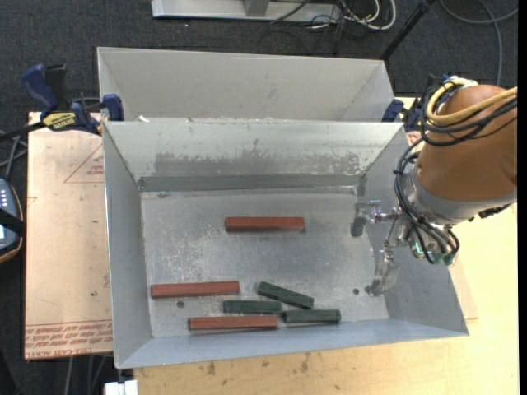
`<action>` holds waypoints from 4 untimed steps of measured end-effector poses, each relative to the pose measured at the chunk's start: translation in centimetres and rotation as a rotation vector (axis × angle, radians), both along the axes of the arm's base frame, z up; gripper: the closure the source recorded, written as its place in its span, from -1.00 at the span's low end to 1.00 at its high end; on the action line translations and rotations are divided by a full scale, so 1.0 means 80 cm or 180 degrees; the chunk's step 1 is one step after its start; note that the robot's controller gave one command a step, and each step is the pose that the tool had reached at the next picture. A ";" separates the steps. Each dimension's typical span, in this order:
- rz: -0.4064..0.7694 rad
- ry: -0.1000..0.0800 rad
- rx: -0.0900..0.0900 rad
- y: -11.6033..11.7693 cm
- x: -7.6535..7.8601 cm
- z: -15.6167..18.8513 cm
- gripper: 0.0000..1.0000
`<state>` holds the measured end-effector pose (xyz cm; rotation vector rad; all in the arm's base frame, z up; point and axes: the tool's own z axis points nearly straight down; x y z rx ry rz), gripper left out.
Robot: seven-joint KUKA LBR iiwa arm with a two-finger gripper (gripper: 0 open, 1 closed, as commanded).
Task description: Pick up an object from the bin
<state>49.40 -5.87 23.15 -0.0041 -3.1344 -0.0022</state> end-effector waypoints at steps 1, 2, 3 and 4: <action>0.0008 -0.0025 -0.0003 0.000 0.002 0.005 -1.00; 0.0102 -0.0047 -0.0005 0.030 0.002 -0.060 -1.00; -0.0171 -0.0025 -0.0001 0.047 0.001 -0.114 -1.00; 0.0194 -0.0024 -0.0002 0.093 0.001 -0.146 -1.00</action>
Offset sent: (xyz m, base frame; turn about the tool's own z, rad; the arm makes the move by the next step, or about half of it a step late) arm -0.0029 0.0757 -0.1615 -0.0932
